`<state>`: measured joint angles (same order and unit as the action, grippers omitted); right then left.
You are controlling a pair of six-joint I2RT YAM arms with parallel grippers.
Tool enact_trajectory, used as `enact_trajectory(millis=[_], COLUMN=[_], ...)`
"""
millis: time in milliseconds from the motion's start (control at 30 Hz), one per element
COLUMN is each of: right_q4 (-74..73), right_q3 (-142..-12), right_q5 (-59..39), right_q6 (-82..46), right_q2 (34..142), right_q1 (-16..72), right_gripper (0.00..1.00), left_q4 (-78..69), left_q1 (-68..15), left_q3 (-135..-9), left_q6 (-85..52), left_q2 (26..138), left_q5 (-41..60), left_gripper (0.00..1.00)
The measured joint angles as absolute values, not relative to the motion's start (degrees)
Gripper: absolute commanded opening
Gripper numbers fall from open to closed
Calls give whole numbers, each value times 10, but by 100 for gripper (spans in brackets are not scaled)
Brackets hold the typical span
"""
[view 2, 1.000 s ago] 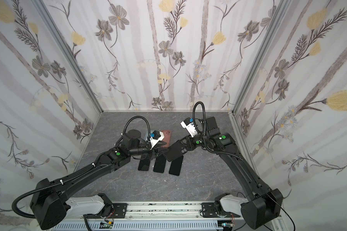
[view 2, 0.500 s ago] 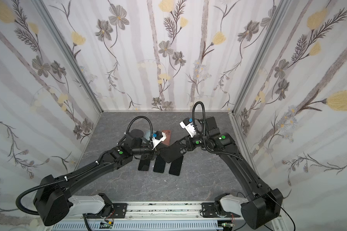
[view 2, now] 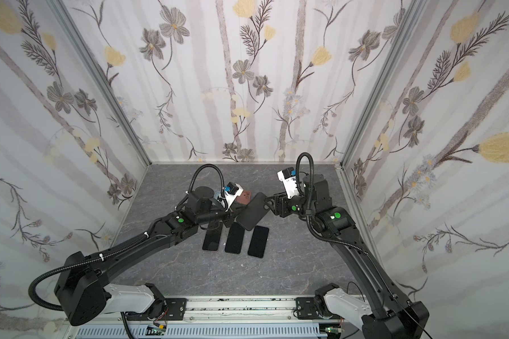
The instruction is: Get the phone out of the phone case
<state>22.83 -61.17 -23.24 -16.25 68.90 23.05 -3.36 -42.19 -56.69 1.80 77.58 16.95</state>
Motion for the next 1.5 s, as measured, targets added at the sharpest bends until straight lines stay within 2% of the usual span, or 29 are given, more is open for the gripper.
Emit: enact_trajectory(millis=[233,400,600,833,1100,1200,1333,1500], right_q4=[86,25,20,28,28,28,29,43], right_q3=[-474,-468,-505,-522,-523,-524,-524,-529], right_q5=[-111,-86,-68,-56,-49,-46,-44,-21], right_q6=[-317,-377,-398,-401,-402,-405,-404,-404], right_q2=[641,684,751,795,803,803,803,815], right_q1=[252,286,314,330,335,335,335,332], right_gripper=[59,53,48,31,2,0,0,0], left_q4=[-63,-88,-96,-96,-96,-96,-96,-98], left_q1=[-443,-459,-468,-468,-468,-468,-468,-468], left_q3=[-572,-572,-572,-572,-570,-569,-569,-568], left_q6=[-119,-165,-181,-184,-184,-185,-184,-183], left_q2=[794,808,815,816,816,816,818,818], left_q5=[42,-3,-23,-29,-41,-45,-45,-47], left_gripper=[0,0,0,0,0,1,21,56])
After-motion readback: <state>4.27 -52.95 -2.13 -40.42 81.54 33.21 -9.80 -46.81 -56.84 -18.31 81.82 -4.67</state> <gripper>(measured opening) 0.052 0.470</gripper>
